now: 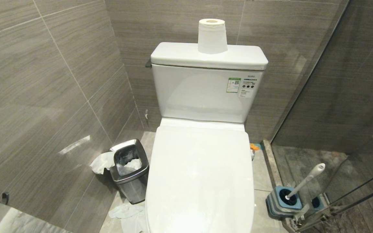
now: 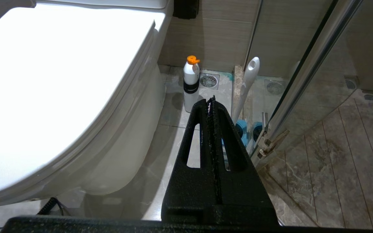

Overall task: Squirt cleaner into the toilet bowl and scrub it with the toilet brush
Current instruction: Use the left hand to lift the toilet lid slightly

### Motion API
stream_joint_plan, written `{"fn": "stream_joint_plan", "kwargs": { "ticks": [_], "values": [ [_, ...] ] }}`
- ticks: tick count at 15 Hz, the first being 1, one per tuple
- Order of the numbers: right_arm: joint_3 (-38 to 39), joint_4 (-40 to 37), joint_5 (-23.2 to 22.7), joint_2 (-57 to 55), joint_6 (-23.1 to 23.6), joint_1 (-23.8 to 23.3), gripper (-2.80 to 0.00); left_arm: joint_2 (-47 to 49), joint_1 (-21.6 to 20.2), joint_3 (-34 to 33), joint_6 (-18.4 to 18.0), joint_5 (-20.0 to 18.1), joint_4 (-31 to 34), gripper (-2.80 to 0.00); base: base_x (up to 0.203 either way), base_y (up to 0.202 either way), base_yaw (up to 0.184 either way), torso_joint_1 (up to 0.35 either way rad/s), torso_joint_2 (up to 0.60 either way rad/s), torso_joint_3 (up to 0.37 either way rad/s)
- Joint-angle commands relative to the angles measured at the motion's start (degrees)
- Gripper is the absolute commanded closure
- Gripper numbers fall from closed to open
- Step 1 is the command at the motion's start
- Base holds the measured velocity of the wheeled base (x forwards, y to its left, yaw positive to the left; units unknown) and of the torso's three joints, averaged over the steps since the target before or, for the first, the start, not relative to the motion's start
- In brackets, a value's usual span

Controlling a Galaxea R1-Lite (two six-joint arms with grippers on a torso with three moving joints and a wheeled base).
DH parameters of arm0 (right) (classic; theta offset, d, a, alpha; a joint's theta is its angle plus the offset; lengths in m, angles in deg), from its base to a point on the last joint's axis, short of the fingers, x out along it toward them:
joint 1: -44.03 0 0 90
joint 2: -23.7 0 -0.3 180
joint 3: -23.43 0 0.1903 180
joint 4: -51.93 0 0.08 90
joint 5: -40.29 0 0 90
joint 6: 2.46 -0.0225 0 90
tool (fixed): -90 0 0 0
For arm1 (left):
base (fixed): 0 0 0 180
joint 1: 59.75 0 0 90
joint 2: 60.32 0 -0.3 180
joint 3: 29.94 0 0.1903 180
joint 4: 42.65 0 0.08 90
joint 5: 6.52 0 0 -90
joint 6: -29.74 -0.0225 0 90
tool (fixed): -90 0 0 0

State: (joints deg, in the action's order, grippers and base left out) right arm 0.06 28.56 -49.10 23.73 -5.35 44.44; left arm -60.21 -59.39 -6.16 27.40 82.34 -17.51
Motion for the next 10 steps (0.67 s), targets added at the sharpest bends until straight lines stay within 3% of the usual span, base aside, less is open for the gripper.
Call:
{"fn": "stream_joint_plan", "kwargs": {
  "ticks": [1,3,8,10],
  "values": [
    [0.00,0.00,0.00,-0.02,-0.01,0.02,0.00,-0.03,0.00,-0.06,-3.91,-0.68,-0.10,0.00,0.000,0.000,0.000,0.000,0.00,0.000],
    [0.00,0.00,0.00,-0.02,-0.01,0.02,0.00,-0.02,0.00,-0.06,-11.57,-2.69,-0.15,0.00,0.000,0.000,0.000,0.000,0.00,0.000],
    [0.00,0.00,-0.08,-0.02,0.23,0.02,0.00,-0.02,0.00,-0.24,-6.45,-2.90,-0.20,0.00,0.000,0.000,0.000,0.000,0.00,0.000],
    [0.00,-0.21,-1.17,-0.02,4.13,0.02,0.00,-0.02,0.00,-0.24,-6.62,-2.90,-0.20,0.00,0.000,0.000,0.000,0.000,0.00,0.000]
  ]
}}
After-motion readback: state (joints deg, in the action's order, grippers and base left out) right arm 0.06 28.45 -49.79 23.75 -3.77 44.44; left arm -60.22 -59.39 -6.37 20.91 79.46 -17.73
